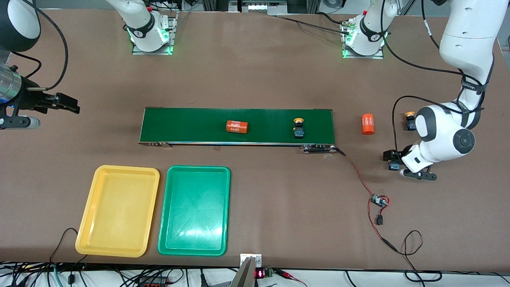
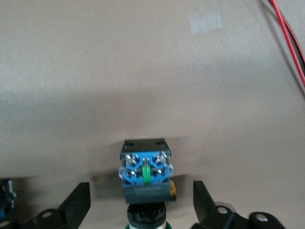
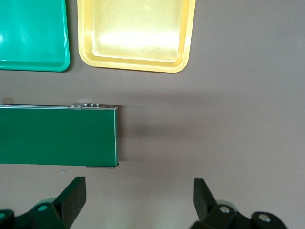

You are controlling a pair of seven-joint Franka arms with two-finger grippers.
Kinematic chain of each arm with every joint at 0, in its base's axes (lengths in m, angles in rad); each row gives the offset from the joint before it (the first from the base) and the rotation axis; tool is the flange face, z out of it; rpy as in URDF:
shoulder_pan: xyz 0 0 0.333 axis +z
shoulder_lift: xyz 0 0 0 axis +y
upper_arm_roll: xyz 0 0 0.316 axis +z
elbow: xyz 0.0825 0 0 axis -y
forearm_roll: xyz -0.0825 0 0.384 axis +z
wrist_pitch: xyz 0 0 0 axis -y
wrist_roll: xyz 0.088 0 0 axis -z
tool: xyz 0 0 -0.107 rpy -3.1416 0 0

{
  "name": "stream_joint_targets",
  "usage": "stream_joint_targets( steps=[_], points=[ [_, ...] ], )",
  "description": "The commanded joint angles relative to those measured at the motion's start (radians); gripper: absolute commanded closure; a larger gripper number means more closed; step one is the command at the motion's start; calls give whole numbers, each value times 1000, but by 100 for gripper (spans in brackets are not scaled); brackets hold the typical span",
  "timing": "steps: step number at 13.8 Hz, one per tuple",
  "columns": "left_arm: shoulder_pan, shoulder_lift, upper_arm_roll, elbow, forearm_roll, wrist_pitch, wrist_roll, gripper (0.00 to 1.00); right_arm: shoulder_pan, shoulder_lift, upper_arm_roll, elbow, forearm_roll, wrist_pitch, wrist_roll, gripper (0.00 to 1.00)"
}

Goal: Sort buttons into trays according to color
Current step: 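Grasp another yellow-cap button with the left gripper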

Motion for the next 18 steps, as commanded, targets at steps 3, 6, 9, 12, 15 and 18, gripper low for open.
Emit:
stream_joint_targets(
  steps=[3, 6, 9, 12, 15, 18],
  points=[
    [-5, -42, 4, -6, 9, -22, -2, 100, 2, 13, 2, -3, 24, -10, 5, 0],
    [-11, -117, 4, -6, 7, -113, -6, 100, 7, 12, 5, -4, 28, -10, 5, 0],
    [-17, -199, -11, -6, 7, -223, -9, 100, 43, 4, 5, -6, 40, -17, 6, 0],
    [-53, -262, -64, -6, 1, -383, -118, 100, 157, -5, 5, -6, 39, -17, 136, 0],
    [-53, -317, -196, -46, -5, -435, -360, 100, 272, 0, 5, -4, 37, -4, 259, 0],
    [-74, -345, -276, -69, -5, -429, -504, 100, 297, 15, 5, -13, 31, 19, 253, 0]
  ],
)
